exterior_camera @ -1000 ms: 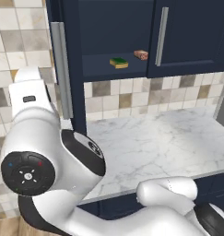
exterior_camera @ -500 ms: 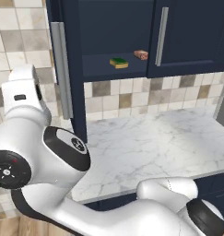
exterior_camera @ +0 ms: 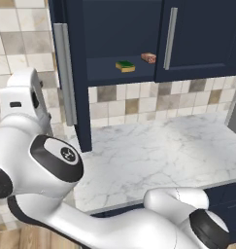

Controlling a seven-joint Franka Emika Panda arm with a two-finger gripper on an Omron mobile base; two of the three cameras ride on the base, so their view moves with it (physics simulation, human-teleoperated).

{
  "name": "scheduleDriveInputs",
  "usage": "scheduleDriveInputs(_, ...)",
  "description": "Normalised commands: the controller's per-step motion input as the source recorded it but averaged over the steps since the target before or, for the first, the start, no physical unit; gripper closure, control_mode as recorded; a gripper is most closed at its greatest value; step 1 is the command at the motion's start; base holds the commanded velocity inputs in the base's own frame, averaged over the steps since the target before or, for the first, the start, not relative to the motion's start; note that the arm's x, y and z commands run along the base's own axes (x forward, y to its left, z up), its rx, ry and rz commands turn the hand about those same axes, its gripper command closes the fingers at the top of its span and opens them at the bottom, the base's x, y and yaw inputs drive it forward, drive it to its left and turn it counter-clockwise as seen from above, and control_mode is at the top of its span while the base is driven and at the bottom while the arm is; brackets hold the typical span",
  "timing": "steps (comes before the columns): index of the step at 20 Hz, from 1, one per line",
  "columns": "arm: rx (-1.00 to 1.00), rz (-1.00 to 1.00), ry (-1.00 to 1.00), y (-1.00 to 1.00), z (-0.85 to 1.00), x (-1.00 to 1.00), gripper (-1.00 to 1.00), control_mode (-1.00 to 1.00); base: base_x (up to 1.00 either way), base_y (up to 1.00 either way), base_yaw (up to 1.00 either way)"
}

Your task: Pick up the bar soap and sponge from the sink, and place them back in the cabinet, and close the cabinet doors.

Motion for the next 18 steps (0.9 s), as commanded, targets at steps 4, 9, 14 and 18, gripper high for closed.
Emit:
scheduleDriveInputs(4, 0.00, -0.08, -0.02, 0.00, 0.00, 0.06, -1.00, -1.00, 0.00, 0.00, 0.00)
scheduleDriveInputs(9, 0.00, 0.00, 0.00, 0.00, 0.00, 0.00, -1.00, -1.00, 0.00, 0.00, 0.00)
scheduleDriveInputs(14, 0.00, 0.00, -0.01, -0.12, 0.00, 0.00, -1.00, -1.00, 0.00, 0.00, 0.00)
scheduleDriveInputs(18, 0.00, 0.00, -0.05, -0.39, 0.00, 0.00, -1.00, -1.00, 0.00, 0.00, 0.00)
